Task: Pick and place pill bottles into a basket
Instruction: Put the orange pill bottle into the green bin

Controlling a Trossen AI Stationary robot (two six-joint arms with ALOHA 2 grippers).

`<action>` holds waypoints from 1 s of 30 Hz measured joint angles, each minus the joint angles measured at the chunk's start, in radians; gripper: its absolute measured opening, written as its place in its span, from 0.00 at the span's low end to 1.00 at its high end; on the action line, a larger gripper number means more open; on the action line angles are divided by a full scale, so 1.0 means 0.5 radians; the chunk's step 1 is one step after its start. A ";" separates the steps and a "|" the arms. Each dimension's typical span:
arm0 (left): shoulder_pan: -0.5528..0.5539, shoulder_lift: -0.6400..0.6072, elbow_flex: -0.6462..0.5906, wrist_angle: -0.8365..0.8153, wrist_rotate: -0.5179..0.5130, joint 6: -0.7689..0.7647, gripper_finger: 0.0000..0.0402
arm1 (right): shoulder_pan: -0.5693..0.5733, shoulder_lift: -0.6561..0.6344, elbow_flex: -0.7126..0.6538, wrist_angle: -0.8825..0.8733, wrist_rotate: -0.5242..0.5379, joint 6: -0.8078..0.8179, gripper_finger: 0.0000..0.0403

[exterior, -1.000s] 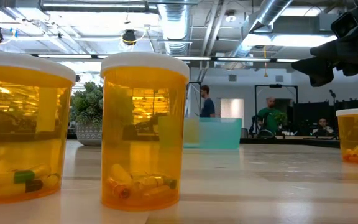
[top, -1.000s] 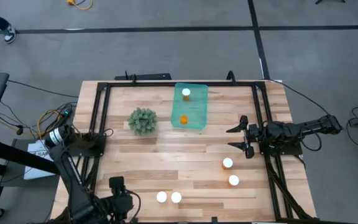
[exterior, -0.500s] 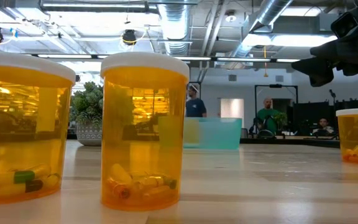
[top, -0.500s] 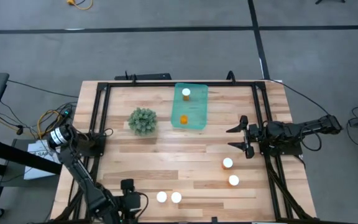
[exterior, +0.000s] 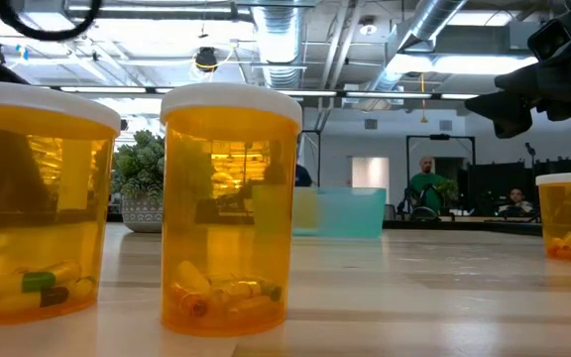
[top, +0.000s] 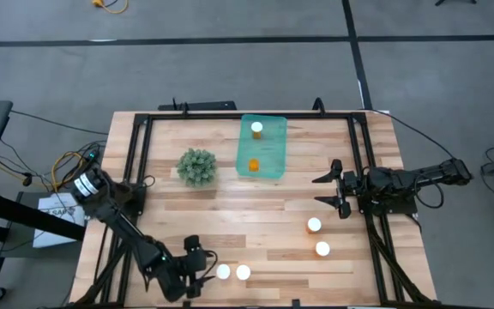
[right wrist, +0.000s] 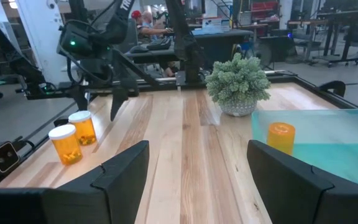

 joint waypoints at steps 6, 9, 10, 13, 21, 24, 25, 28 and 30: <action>0.047 0.002 -0.067 0.241 0.067 0.114 0.75 | 0.000 0.000 0.000 0.000 0.000 0.000 0.66; 0.056 0.066 -0.058 0.443 0.159 0.236 0.75 | 0.000 0.000 0.000 0.000 -0.001 0.000 0.66; 0.058 0.100 -0.053 0.513 0.212 0.257 0.75 | 0.000 -0.001 0.000 0.000 0.000 0.000 0.66; 0.072 0.209 -0.044 0.643 0.288 0.285 0.75 | 0.000 -0.001 0.000 0.002 0.000 0.001 0.66; 0.126 0.294 -0.045 0.758 0.140 0.377 0.75 | 0.000 -0.001 0.000 0.002 0.000 0.000 0.66; 0.144 0.294 -0.044 0.854 0.181 0.441 0.75 | 0.000 -0.001 0.000 0.002 0.000 0.000 0.66; 0.149 0.294 -0.044 0.864 0.217 0.446 0.75 | 0.000 -0.001 0.000 0.001 0.000 0.000 0.66; 0.155 0.294 -0.044 0.900 0.276 0.451 0.75 | 0.000 -0.001 0.000 0.001 0.000 0.000 0.66; 0.155 0.294 -0.044 0.960 0.291 0.471 0.75 | 0.000 -0.001 0.000 0.002 0.000 0.000 0.66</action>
